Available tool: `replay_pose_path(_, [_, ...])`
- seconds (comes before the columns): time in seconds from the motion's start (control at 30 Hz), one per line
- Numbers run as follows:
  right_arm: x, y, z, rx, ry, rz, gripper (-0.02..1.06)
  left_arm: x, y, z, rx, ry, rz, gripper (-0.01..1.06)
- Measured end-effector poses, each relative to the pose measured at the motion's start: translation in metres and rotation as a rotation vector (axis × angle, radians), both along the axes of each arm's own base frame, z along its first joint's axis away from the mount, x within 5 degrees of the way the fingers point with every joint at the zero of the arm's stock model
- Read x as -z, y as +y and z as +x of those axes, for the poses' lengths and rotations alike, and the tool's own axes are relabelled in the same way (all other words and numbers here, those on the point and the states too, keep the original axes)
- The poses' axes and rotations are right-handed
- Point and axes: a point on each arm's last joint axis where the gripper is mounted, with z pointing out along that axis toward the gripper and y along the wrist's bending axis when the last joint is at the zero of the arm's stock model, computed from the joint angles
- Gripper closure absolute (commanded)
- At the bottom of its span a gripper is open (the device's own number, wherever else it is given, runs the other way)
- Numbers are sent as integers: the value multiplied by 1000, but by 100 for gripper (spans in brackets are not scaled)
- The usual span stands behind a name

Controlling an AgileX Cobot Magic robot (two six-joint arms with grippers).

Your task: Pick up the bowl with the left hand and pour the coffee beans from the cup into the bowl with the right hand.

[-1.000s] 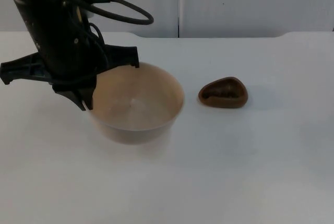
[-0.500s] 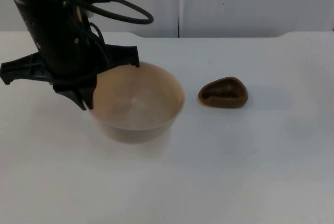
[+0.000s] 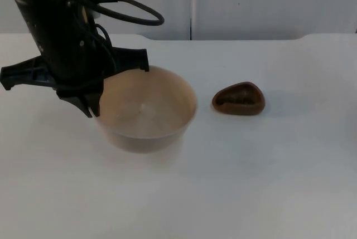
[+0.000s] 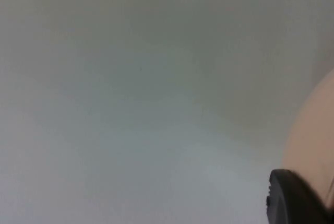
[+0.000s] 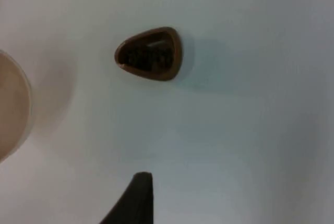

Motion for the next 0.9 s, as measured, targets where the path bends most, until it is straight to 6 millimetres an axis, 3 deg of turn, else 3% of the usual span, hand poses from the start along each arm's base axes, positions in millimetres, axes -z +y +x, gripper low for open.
replay_pose_path(0.23, [18,40,35,-47,36,-66,3,1,-3,-5,5,35,13,105])
replay_pose_path(0.4, [36,64,68,-47,80,-70,3,1,-28,-19,90,37,18,105])
replay_pose_path(0.67, [56,82,103,-15,130,-69,4,2,-45,-28,146,35,19,105])
replay_pose_path(0.9, [92,93,133,15,212,-106,5,2,-45,-28,145,28,20,105])
